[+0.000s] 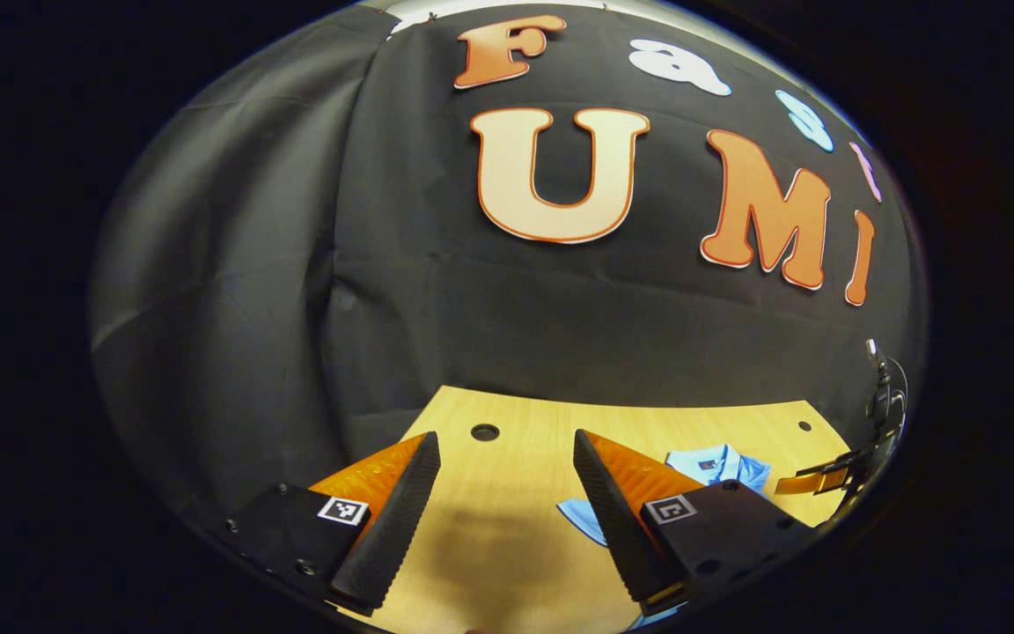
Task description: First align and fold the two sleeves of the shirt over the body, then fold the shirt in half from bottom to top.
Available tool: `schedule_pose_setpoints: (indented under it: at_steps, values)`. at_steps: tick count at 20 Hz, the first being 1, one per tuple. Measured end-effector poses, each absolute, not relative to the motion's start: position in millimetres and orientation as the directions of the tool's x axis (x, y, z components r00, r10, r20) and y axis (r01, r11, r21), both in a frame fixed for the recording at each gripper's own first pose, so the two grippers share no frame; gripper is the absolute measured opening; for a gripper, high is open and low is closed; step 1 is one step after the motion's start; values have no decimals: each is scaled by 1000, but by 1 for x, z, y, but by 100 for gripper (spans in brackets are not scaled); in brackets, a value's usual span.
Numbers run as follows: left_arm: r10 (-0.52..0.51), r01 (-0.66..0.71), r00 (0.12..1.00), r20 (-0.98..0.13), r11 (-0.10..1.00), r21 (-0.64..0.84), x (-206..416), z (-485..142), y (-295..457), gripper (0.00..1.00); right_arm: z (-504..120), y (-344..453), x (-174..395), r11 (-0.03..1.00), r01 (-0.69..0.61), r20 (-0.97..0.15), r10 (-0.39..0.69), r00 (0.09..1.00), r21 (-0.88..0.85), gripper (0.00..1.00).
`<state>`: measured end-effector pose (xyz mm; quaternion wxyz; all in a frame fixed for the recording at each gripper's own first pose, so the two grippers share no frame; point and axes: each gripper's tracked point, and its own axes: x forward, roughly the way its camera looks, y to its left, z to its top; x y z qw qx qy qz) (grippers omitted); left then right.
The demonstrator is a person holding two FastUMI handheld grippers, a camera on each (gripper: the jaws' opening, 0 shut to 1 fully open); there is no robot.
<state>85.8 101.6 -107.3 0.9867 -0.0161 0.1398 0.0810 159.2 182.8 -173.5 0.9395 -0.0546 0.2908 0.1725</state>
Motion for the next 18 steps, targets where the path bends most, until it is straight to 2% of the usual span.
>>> schedule_pose_setpoints:
  at_steps: [5,8,12,18]
  values:
    - [97,-139,902,-420,988,-68,106,-145,64,99,-147,170,156,930,-366,-522,302,798,-20,99]
    - [90,-129,840,-535,991,-36,117,-175,51,99,-134,161,153,929,-367,-494,301,816,-40,99]
    - [66,-115,724,-687,993,-26,126,-225,28,99,-110,150,153,927,-368,-435,305,847,-68,99]
    - [-4,-69,544,-839,996,-50,147,-290,-13,99,-89,132,150,932,-359,-392,310,866,-56,98]
